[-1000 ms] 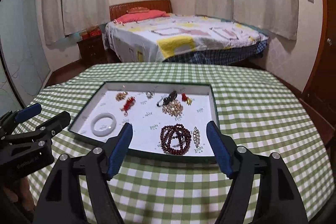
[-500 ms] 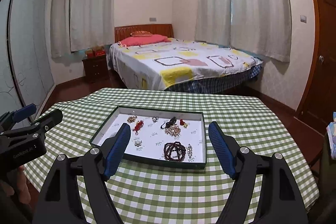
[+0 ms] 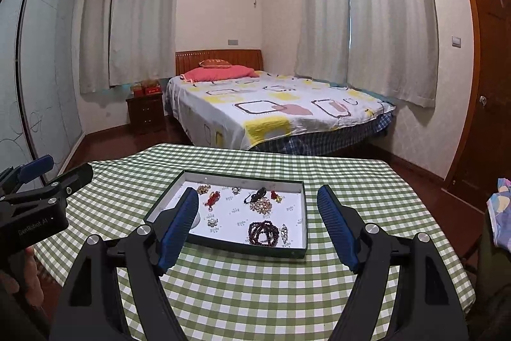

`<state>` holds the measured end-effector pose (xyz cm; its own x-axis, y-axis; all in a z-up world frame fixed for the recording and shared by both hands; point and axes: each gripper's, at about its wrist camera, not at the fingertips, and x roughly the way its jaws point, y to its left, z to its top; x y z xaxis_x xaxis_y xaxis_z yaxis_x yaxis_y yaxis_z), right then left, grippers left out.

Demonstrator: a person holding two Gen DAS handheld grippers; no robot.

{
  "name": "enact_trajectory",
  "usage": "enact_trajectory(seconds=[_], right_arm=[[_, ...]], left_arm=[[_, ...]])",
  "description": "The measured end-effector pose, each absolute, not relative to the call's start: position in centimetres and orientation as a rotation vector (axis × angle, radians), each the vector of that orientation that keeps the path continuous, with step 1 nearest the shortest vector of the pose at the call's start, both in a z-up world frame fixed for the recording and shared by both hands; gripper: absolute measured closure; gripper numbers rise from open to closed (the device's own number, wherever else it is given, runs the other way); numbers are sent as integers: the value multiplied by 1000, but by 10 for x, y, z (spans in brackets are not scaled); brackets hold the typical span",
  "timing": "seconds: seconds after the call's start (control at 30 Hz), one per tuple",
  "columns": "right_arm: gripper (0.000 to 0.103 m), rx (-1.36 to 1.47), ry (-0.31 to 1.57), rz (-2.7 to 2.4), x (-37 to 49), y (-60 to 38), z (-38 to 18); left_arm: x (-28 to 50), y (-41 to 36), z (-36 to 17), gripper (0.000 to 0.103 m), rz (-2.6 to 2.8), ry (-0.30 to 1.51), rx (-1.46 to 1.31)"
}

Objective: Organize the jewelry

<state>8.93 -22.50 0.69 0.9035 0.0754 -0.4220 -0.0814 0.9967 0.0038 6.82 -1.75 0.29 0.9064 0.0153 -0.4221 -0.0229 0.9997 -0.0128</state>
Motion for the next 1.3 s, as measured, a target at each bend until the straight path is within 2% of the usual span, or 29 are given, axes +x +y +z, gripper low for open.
enact_trajectory(seconds=[0.87,1.0,1.3], right_arm=[[29,-21,425,81,83,-223,8],[29,-22,427,81,83,-222,8],[29,-27,432,84,83,-219,7]], left_arm=[[64,-14,3,12,28,422,-34],[63,-13,4,7,30,416,-37],[65,-12,2,4,41,418,-20]])
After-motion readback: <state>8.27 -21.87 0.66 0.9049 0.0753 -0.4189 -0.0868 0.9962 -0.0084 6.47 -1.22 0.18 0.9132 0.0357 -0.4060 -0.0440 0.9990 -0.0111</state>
